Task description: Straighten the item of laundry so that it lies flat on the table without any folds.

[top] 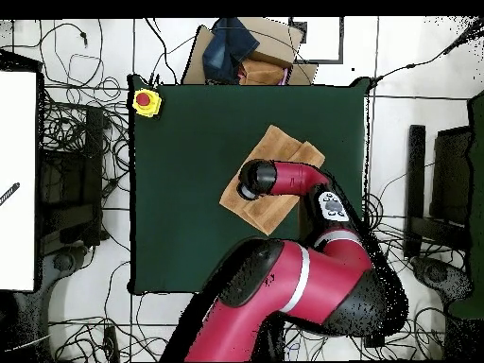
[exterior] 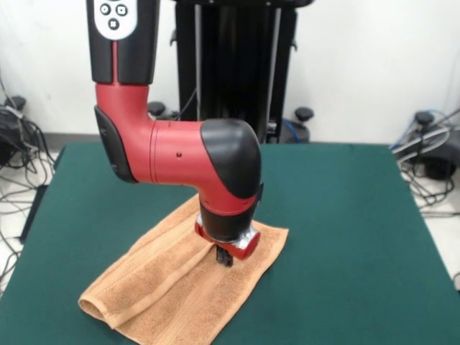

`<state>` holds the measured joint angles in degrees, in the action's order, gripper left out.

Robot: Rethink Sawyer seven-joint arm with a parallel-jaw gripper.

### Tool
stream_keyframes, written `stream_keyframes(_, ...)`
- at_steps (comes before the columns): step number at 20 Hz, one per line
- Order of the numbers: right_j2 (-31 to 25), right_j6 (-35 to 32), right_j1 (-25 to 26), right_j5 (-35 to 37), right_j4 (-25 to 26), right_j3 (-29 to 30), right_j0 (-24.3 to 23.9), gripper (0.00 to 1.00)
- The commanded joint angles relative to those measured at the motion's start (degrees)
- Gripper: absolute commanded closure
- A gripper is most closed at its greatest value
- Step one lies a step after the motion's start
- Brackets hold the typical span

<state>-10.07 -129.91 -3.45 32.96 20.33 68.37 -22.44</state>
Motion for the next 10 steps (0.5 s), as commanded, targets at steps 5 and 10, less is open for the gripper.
stream_keyframes(5,-11.7,-5.9,12.7,-18.4,-2.9,-1.1,5.5,1.0)
stream_keyframes(10,-11.1,-9.9,13.2,-19.5,-4.8,-2.8,7.5,1.0)
